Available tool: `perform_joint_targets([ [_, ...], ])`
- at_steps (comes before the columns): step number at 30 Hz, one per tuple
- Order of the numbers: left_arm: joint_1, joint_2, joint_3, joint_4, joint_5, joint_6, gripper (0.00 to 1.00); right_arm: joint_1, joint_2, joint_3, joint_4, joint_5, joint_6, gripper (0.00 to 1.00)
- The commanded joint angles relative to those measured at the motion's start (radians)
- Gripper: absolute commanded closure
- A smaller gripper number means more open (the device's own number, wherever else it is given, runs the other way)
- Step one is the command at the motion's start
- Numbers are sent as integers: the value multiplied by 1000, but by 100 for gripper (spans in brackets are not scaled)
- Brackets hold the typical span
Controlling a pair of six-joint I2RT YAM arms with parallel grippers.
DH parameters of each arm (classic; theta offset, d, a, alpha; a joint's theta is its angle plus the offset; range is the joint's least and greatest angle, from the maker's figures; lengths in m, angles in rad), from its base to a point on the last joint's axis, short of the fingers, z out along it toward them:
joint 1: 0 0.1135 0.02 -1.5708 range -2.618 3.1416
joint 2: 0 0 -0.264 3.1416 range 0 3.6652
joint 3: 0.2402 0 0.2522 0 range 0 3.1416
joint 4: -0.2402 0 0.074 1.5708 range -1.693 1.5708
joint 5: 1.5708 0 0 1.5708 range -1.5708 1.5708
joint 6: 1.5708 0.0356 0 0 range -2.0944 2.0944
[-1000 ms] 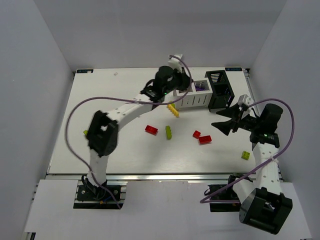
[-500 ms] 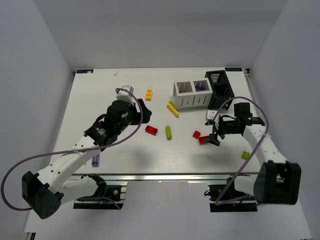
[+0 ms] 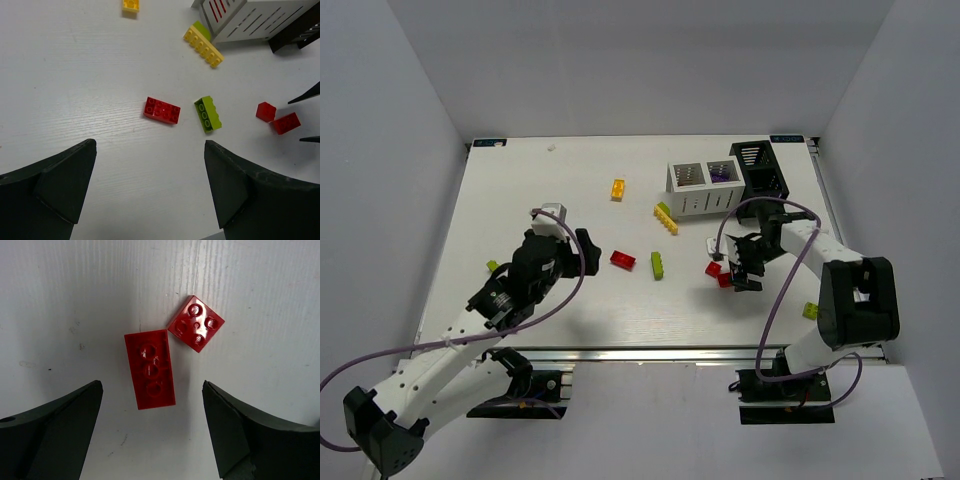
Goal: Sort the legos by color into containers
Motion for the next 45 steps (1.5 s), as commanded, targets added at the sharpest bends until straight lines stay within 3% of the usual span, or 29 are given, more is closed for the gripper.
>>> perform_joint_targets([
  [1,2,-39,5,20,-44,22,2,28,22,23,-11,48,2,14],
  [17,2,-62,-6,-1,-58,3,2,53,80,-45,130,104,62,19],
  [23,2,-55,-9,0,-59,0,2,56,92,-49,144,104,68,28],
  [26,2,-56,-12,2,-59,0,2,51,92,-49,115,105,52,40],
  [30,2,-50,-12,5,-59,-1,2,51,63,-57,61,105,26,72],
  [33,2,-47,-12,5,-55,-1,2,54,11,-69,17,99,8,85],
  [36,2,-42,-20,14,-50,-6,2,50,-64,-8,-115,20,8,91],
  [38,2,-38,-31,28,-33,-23,2,48,-119,109,-203,-94,58,94],
  [40,2,-12,-41,45,-21,-47,3,51,-159,184,-141,-180,205,100],
  [41,2,3,-46,53,-13,-90,3,54,-202,219,-5,-195,394,100],
  [43,2,40,-49,51,-1,-154,4,65,-243,210,206,-183,617,100],
  [44,2,83,-46,39,0,-237,4,82,-277,196,410,-160,817,100],
  [45,2,108,-38,30,5,-279,4,89,-280,176,496,-131,898,100],
])
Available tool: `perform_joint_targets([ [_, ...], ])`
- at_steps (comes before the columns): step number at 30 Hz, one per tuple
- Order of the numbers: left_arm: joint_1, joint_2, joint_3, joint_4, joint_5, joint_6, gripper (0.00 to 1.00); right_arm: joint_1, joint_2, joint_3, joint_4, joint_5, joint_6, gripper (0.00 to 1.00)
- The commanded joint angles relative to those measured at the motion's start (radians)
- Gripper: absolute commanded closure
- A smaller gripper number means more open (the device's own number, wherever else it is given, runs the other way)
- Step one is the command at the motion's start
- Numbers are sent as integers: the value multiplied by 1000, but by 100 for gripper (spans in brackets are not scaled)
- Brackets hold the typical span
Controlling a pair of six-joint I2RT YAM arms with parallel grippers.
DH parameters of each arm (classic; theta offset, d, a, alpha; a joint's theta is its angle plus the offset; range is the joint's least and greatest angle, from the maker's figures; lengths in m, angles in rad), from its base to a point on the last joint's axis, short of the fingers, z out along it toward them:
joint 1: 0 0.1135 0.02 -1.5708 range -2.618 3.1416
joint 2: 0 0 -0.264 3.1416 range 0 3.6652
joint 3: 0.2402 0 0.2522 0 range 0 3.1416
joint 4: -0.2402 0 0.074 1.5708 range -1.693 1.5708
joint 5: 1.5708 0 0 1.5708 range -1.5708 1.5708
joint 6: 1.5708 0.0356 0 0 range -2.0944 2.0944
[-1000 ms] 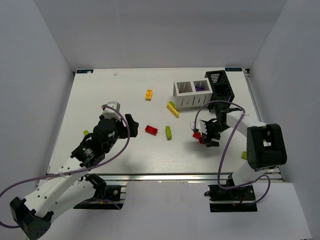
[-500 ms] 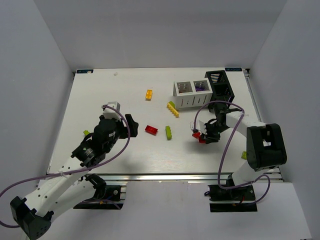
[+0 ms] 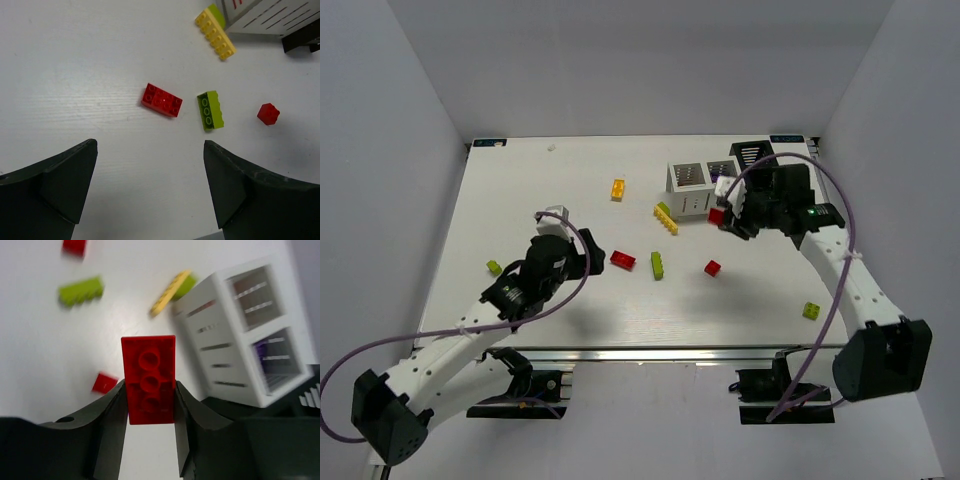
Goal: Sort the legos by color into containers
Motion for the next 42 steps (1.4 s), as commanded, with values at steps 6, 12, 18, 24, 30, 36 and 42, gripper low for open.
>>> perform_joint_targets([
  [6,2,197,48,-63,43,-369,4,95,100,77,615,259,842,100],
  [12,2,211,48,-20,44,-432,3,133,311,243,678,444,928,100],
  [18,2,248,65,-24,44,-463,3,141,454,377,638,481,942,99],
  [24,2,271,52,-3,58,-483,3,135,532,441,575,477,942,91],
  [30,2,274,46,0,57,-489,2,138,572,449,529,432,930,78],
  [36,2,292,55,-3,48,-504,2,136,594,449,508,420,919,56],
  [42,2,358,88,-53,28,-579,2,133,582,456,485,406,902,35],
])
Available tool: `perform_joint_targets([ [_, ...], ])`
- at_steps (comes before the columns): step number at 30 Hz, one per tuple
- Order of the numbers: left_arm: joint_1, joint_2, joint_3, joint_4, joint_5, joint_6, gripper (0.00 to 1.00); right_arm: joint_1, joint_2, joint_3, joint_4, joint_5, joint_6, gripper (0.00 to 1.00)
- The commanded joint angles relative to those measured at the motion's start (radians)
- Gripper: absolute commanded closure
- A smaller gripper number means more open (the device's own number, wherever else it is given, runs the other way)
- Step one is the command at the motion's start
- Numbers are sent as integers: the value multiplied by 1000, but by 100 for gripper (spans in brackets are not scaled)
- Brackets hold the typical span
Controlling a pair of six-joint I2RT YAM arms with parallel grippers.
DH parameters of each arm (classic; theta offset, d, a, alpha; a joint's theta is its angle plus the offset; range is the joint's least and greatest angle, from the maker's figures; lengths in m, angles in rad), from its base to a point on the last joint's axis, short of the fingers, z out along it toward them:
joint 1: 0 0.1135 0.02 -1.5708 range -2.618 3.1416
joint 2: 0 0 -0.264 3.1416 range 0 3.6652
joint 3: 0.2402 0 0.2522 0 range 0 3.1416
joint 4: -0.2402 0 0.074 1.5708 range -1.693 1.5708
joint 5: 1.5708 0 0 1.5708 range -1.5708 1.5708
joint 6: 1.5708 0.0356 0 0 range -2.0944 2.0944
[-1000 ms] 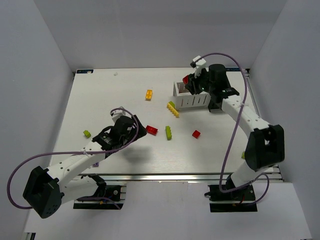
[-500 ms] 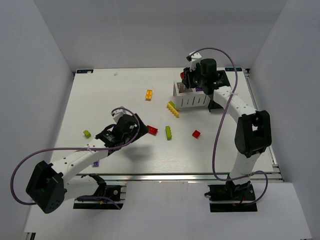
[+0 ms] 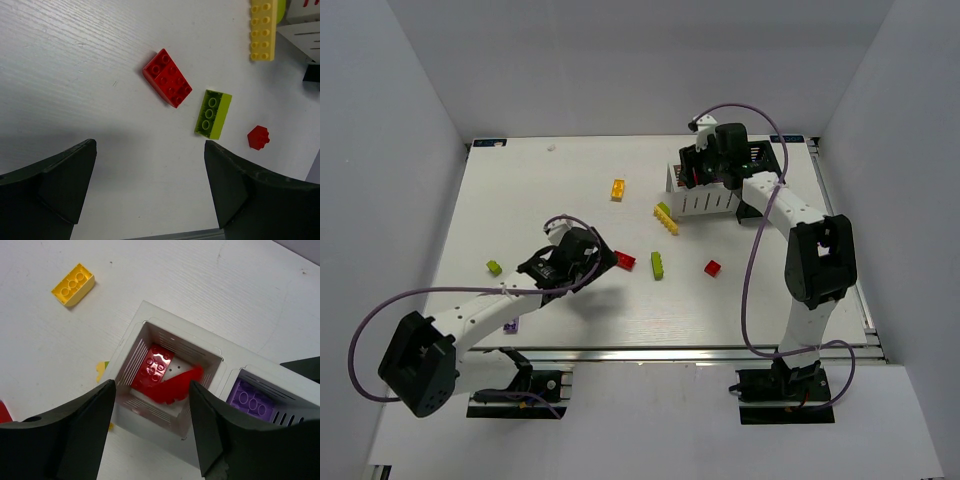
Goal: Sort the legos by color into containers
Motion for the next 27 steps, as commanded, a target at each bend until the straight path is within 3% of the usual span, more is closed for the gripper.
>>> perform_joint_targets([
  [1,2,45,67,-37,-11,-57,2,-7,-17,52,-2,-15,-15,33],
  [6,2,153,144,-79,16,-116,2,-11,-112,29,-14,-26,-17,40],
  [9,2,240,226,-153,6,-180,2,-11,-304,-118,-5,-165,-73,100],
  [13,2,375,384,-312,-37,-248,4,-31,-637,-503,78,-423,-184,100],
  [15,-7,443,457,-367,-41,-286,5,-39,-796,-675,92,-492,-185,71],
  [16,-7,463,477,-382,-43,-295,5,-47,-836,-707,81,-508,-181,41],
  [17,-16,508,500,-404,-44,-312,5,-51,-899,-730,49,-532,-178,31],
  [19,-16,558,570,-474,-50,-359,4,-71,-935,-740,3,-548,-173,21],
  [22,-16,654,667,-568,-37,-396,4,-112,-987,-752,7,-543,-159,21],
  [27,-16,739,714,-550,12,-409,5,-140,-1011,-755,8,-545,-164,21],
])
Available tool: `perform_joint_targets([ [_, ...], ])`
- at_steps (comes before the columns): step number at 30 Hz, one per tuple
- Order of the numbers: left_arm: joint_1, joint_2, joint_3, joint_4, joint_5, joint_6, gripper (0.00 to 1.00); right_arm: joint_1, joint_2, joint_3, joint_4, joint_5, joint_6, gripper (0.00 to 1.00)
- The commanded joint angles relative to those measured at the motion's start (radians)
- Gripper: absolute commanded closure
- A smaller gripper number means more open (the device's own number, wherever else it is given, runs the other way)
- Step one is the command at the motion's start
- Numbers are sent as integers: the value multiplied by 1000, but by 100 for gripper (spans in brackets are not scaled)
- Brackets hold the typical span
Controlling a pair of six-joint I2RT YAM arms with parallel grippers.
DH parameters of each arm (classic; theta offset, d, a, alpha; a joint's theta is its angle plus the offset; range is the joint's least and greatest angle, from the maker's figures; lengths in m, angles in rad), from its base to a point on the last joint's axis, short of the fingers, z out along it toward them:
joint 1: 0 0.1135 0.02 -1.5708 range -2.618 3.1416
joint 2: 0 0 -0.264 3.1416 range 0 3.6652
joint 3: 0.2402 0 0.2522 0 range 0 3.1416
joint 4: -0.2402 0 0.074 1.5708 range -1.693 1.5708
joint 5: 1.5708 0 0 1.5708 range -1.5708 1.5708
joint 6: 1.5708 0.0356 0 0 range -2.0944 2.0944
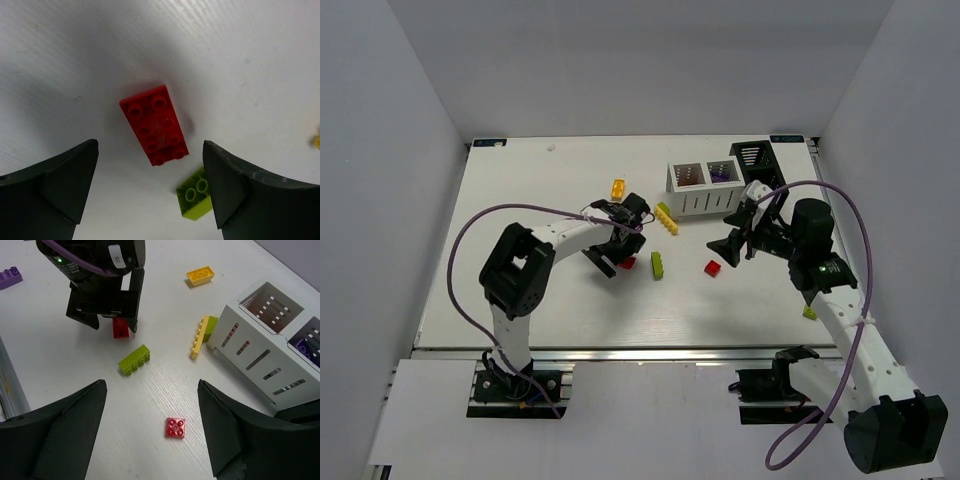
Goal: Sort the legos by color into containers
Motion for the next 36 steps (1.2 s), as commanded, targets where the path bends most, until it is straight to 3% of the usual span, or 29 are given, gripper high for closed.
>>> perform_joint_targets([
  [1,-4,30,73,-60,13,-49,6,-17,-31,2,2,-28,-7,22],
  [3,-4,57,99,-80,11,-59,10,-27,-42,2,-6,-30,-7,22],
  [7,5,86,123,-77,16,-60,38,-40,-51,-1,-10,-47,-12,24],
  [8,5,86,119,-71,17,-60,52,-50,-54,-1,-10,-57,-9,24],
  [13,5,64,133,-80,13,-54,83,-65,-61,0,-14,-71,-9,25],
  [17,-16,-9,207,28,-53,134,94,-82,-58,-8,2,5,20,29],
  [18,-16,-44,224,88,-20,323,100,-86,-54,-11,26,39,54,43],
  [21,-16,-159,134,435,127,712,100,-100,-33,-6,39,154,94,100],
  [23,0,-199,78,667,204,861,100,-119,-22,-6,39,171,97,100],
  [25,0,-174,122,708,243,905,100,-131,-18,-5,37,169,109,100],
  [27,10,-99,243,664,261,1013,100,-136,-13,-6,40,168,113,100],
  [28,10,-1,397,632,315,1044,100,-137,-10,-9,42,169,117,100],
  [32,10,230,764,477,340,1133,100,-159,4,-14,42,168,123,100],
  [34,10,287,845,469,337,1130,98,-163,16,-17,42,151,125,100],
  [36,10,324,880,483,309,1110,88,-171,22,-12,36,148,122,100],
])
